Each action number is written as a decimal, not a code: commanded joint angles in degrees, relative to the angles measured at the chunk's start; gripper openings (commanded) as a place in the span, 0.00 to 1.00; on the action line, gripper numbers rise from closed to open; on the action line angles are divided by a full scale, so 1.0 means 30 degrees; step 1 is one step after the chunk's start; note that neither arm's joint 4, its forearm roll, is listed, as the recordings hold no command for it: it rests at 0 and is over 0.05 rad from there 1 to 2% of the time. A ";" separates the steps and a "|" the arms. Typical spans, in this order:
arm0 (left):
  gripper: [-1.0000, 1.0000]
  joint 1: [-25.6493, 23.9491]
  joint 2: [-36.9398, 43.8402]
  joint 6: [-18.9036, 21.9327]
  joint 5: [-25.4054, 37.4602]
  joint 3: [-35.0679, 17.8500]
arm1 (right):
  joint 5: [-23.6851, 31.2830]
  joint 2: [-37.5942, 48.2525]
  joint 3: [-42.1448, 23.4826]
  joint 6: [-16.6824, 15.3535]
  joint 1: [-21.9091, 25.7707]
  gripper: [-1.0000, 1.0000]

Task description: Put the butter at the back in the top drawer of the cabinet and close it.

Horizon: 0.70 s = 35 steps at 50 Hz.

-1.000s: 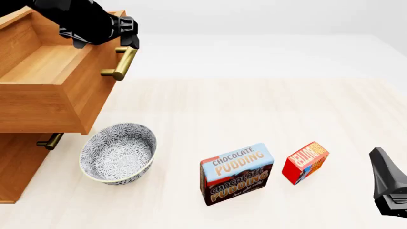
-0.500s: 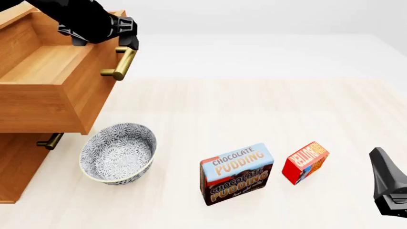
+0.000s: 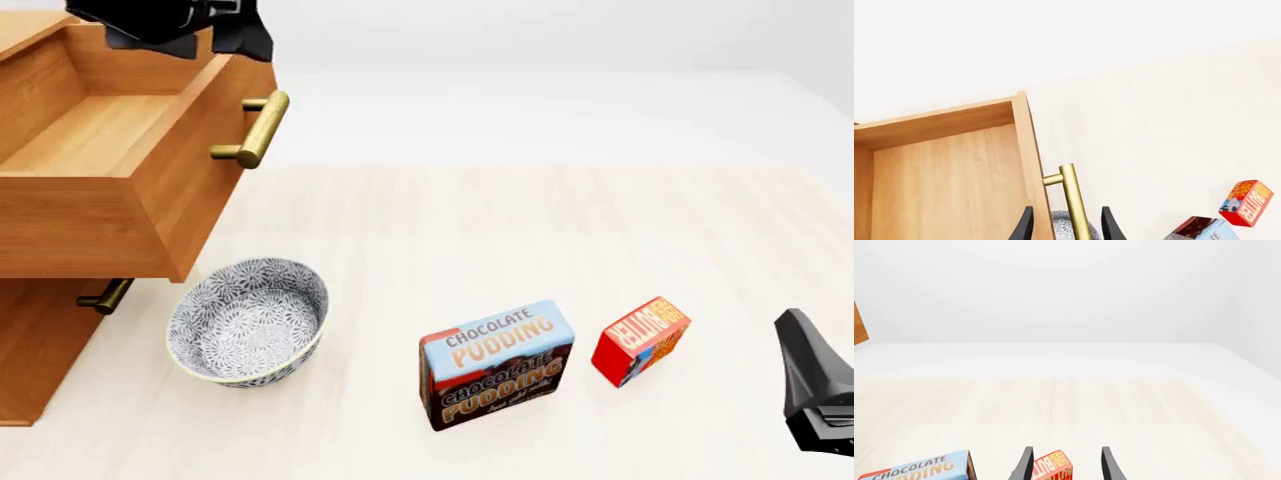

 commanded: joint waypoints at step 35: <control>1.00 -0.3757 0.0260 0.0609 -0.1807 -0.1623 | 0.0000 0.0000 0.0000 0.0000 0.0000 1.00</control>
